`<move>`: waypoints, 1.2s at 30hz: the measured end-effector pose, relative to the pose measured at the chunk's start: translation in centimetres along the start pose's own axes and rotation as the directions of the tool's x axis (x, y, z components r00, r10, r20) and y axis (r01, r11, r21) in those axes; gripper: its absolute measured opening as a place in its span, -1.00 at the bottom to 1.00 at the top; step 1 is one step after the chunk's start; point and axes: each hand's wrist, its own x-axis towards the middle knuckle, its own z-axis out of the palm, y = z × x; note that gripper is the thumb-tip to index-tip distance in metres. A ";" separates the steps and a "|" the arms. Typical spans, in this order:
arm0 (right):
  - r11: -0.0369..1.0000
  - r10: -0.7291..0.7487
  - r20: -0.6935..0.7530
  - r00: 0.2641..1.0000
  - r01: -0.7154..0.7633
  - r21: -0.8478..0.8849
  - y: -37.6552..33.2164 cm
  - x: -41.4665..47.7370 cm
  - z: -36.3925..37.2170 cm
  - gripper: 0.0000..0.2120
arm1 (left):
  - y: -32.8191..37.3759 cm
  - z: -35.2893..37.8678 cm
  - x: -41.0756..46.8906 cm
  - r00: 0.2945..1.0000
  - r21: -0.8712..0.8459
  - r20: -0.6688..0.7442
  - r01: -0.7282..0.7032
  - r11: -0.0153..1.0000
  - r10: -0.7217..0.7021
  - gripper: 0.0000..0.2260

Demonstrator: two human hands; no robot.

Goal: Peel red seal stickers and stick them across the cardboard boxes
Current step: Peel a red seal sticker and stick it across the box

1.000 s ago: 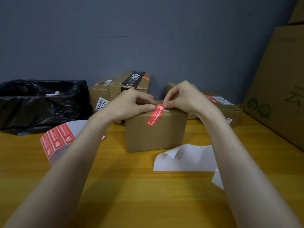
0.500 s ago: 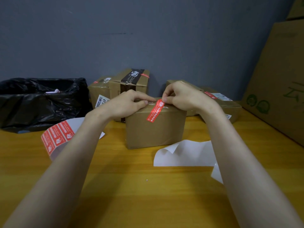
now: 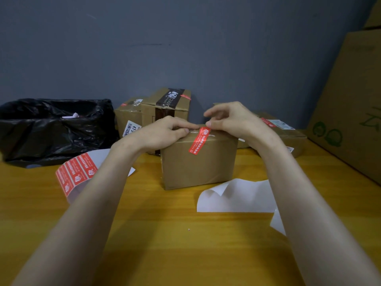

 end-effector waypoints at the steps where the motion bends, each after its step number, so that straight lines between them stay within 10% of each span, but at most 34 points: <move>1: 1.000 -0.004 0.019 1.000 0.004 -0.002 0.0 -0.1 0.0 -0.81 | 0.1 0.0 0.0 1.000 0.005 0.005 -0.002 1.000 0.002 -0.68; 36: 0.997 0.079 0.103 0.992 -0.080 0.014 -1.0 -0.3 0.8 -0.84 | 0.2 0.2 0.1 1.000 0.054 0.005 -0.025 0.998 0.024 -0.67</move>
